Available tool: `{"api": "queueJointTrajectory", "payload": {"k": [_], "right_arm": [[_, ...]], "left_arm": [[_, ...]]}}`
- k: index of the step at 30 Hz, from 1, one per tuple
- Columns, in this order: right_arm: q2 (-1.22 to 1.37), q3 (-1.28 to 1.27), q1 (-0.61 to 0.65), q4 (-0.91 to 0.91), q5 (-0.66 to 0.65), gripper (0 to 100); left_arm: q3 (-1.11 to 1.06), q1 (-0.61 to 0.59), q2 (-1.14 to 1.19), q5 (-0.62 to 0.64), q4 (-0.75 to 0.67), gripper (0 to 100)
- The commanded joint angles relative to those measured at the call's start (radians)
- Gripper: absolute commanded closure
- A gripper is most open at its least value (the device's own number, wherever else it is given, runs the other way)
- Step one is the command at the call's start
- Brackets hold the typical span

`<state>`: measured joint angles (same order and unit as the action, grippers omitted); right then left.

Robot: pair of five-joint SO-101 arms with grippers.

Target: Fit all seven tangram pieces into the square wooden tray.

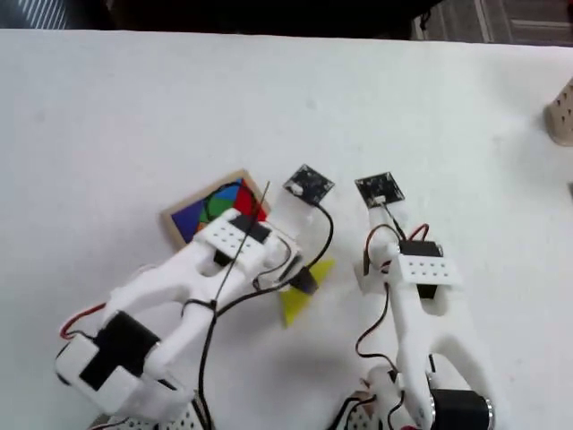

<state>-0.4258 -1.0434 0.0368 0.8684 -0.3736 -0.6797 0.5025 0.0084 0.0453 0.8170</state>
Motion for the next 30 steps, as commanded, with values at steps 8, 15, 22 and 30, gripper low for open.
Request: {"api": "queueJointTrajectory", "payload": {"k": [8,15,22,30], "right_arm": [[-0.001,0.048,-0.007,0.005,-0.015,97.9],[-0.001,0.048,-0.007,0.005,-0.017,97.9],[-0.001,0.048,-0.007,0.005,-0.017,97.9],[-0.001,0.048,-0.007,0.005,-0.017,97.9]], "left_arm": [[0.175,0.01,0.134,0.026,0.161,65],[0.098,0.082,0.067,0.029,0.155,65],[0.103,0.056,0.065,0.023,0.149,65],[0.103,0.024,0.068,0.028,0.054,65]]}}
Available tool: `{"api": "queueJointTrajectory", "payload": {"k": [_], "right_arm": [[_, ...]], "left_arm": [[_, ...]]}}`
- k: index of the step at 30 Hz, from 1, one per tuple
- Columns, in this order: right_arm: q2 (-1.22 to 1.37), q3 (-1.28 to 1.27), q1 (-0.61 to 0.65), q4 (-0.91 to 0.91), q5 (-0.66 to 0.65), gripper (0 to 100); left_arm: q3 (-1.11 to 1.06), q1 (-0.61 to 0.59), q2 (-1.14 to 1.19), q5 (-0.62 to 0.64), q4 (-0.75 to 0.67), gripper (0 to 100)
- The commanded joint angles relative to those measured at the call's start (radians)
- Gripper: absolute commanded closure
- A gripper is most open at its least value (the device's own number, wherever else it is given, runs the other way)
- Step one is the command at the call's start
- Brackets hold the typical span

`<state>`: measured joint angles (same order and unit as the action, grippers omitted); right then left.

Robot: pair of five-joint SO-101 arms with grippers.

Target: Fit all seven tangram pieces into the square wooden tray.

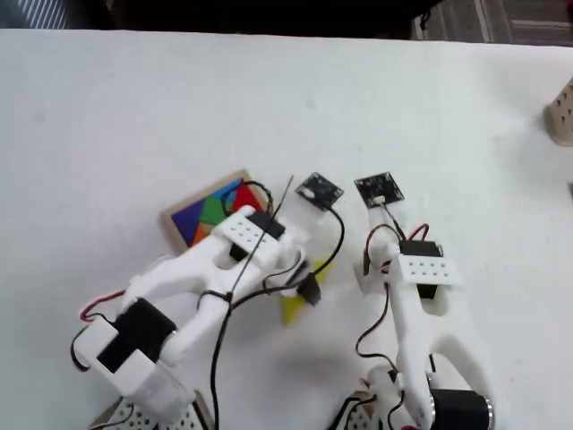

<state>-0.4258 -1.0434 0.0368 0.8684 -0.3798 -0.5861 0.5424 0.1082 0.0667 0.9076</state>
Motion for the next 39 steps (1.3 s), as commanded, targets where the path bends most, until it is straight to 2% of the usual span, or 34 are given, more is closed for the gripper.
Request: {"api": "queueJointTrajectory", "payload": {"k": [1,4,7,12,20,25,36,39], "right_arm": [[-0.001,0.048,-0.007,0.005,-0.011,97.9],[-0.001,0.048,-0.004,0.005,-0.011,97.9],[-0.001,0.048,-0.007,0.005,-0.011,97.9],[-0.001,0.052,-0.007,0.018,-0.011,97.9],[-0.001,0.052,-0.007,0.018,-0.011,97.9],[-0.001,0.052,-0.007,0.018,-0.011,97.9],[-0.002,0.052,-0.004,0.018,-0.011,97.9],[-0.002,0.052,-0.002,0.018,-0.011,97.9]], "left_arm": [[0.009,-0.015,-0.031,0.003,-0.037,65],[0.017,-0.015,-0.03,-0.003,-0.043,65],[0.009,-0.012,-0.03,-0.077,-0.044,65],[0.008,0.031,-0.03,-0.089,0.002,65],[0.008,0.047,-0.03,-0.091,0.031,84],[0.008,0.047,-0.03,-0.084,0.028,76],[0.014,0.039,-0.031,-0.091,0.029,74],[0.011,0.039,-0.031,-0.094,0.032,66]]}}
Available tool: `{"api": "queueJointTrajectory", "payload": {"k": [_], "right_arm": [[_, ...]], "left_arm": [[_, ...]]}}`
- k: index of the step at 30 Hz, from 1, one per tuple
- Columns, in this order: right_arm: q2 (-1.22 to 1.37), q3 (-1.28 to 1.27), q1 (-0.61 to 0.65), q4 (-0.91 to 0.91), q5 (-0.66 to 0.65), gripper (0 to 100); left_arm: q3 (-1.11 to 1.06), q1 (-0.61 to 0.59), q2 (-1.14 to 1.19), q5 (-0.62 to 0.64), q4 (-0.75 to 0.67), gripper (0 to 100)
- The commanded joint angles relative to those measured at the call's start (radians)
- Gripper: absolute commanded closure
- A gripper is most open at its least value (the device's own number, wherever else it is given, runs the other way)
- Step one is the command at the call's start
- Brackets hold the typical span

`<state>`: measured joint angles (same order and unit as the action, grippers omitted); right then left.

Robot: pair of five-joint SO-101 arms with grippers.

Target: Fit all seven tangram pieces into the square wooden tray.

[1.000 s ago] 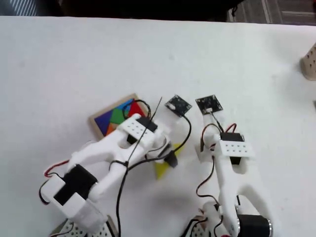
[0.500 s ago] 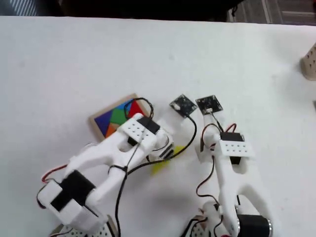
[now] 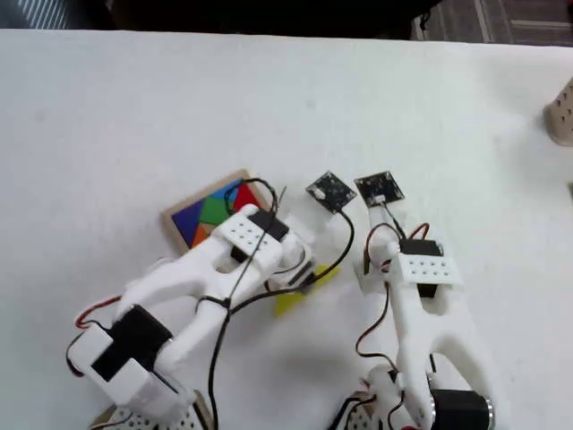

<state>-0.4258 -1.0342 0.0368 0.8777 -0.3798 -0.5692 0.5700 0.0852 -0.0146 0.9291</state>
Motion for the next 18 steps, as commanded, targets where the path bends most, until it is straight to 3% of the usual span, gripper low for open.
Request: {"api": "queueJointTrajectory", "payload": {"k": [1,4,14,18], "right_arm": [[-0.002,0.043,-0.002,0.008,-0.011,97.9],[-0.002,0.043,-0.002,0.008,-0.011,97.9],[-0.002,0.043,-0.002,0.008,-0.011,97.9],[-0.002,0.043,-0.002,0.008,-0.011,97.9]], "left_arm": [[-0.008,0.012,-0.008,-0.025,0.012,63],[-0.006,0.012,-0.008,-0.101,0.006,60],[0.002,-0.024,-0.007,-0.13,-0.075,60],[0.0,-0.027,-0.007,-0.213,-0.103,60]]}}
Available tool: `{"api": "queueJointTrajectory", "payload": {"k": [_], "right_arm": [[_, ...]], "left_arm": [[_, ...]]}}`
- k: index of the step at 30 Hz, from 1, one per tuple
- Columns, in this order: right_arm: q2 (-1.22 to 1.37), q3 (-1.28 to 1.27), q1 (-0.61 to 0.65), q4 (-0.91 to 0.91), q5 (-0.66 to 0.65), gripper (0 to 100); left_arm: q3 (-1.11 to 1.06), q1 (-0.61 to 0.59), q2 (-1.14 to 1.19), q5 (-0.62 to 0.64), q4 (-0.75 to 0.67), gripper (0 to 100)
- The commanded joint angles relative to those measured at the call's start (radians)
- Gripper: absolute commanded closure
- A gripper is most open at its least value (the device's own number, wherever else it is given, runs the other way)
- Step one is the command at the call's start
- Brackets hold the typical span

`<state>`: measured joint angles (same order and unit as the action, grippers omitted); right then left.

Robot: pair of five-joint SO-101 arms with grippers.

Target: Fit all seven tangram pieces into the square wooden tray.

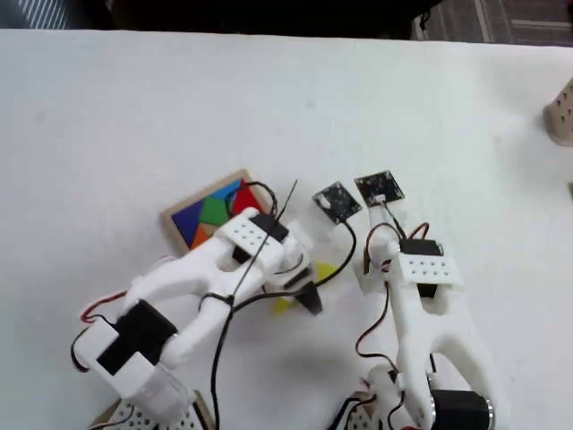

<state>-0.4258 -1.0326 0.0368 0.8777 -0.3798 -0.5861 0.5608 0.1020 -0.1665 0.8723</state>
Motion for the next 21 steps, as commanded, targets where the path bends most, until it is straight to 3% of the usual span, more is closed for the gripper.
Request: {"api": "queueJointTrajectory", "payload": {"k": [1,13,16,21], "right_arm": [[-0.002,0.041,-0.002,0.008,-0.011,97.9],[-0.001,0.041,-0.001,0.008,-0.011,97.9],[-0.001,0.041,-0.002,0.008,-0.011,97.9],[-0.001,0.041,-0.002,0.008,-0.011,97.9]], "left_arm": [[0.014,-0.018,-0.024,-0.074,-0.058,60],[0.109,-0.019,0.068,-0.152,-0.058,60],[0.138,-0.019,0.099,-0.226,-0.018,61],[0.144,-0.013,0.107,-0.278,-0.014,71]]}}
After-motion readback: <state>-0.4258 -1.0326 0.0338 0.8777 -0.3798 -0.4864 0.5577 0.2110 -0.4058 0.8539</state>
